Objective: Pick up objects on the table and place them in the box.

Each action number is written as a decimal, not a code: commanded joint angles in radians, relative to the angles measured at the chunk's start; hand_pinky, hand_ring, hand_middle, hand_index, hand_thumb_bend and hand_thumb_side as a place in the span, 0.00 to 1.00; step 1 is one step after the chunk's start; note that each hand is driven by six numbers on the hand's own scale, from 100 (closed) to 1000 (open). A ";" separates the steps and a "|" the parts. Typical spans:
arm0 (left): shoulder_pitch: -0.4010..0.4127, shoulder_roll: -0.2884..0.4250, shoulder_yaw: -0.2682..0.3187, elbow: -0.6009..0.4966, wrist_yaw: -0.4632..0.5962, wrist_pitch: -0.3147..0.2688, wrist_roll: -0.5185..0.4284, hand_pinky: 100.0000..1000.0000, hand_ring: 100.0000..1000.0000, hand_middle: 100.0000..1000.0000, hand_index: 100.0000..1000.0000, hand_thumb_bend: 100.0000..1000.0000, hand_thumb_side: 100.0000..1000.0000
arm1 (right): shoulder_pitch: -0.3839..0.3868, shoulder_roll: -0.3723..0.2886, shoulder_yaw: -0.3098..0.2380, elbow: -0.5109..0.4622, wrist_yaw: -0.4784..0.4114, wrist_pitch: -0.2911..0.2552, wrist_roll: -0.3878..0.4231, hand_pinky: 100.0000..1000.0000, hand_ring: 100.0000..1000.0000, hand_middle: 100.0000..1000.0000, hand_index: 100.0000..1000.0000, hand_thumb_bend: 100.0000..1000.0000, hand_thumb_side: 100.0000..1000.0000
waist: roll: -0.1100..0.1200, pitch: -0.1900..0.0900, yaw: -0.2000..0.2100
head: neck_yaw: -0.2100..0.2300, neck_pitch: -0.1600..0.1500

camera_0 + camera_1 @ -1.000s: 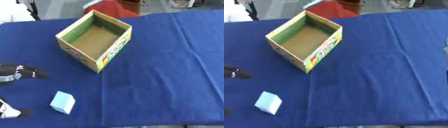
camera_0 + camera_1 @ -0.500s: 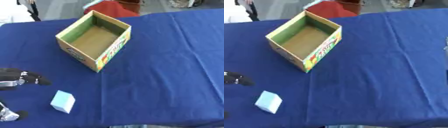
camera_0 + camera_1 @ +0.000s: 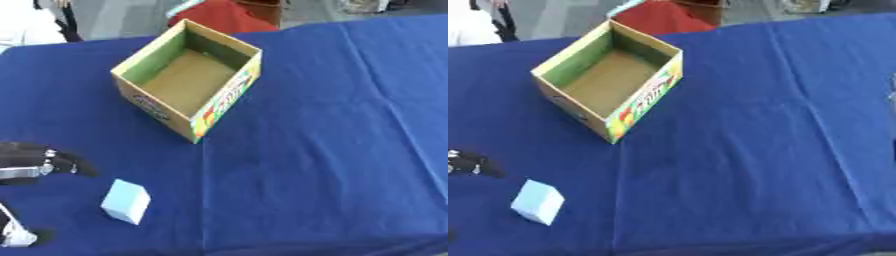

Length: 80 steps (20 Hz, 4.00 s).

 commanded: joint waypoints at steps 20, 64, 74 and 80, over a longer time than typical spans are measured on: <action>-0.197 -0.121 -0.100 -0.013 -0.086 0.115 -0.024 0.87 0.89 0.84 0.93 0.50 0.17 | -0.009 -0.002 -0.001 -0.020 -0.015 0.003 0.012 0.67 0.72 0.84 0.77 0.00 1.00 | -0.001 -0.014 -0.009 | 0.017 0.012; -0.212 -0.281 -0.181 0.035 -0.323 0.269 -0.164 0.80 0.81 0.79 0.86 0.50 0.21 | -0.002 0.017 -0.007 -0.020 -0.023 0.003 0.011 0.66 0.71 0.84 0.76 0.00 1.00 | -0.007 0.003 -0.021 | 0.027 -0.002; -0.218 -0.322 -0.188 0.112 -0.348 0.256 -0.072 0.44 0.53 0.53 0.68 0.29 0.17 | 0.001 0.023 -0.009 -0.020 -0.025 0.004 0.011 0.66 0.71 0.84 0.76 0.00 1.00 | -0.009 0.006 -0.021 | 0.027 -0.004; -0.212 -0.340 -0.184 0.140 -0.334 0.251 0.005 0.17 0.33 0.34 0.47 0.00 0.08 | 0.003 0.025 -0.012 -0.020 -0.024 0.004 0.007 0.66 0.72 0.84 0.77 0.00 1.00 | -0.010 0.006 -0.019 | 0.024 -0.005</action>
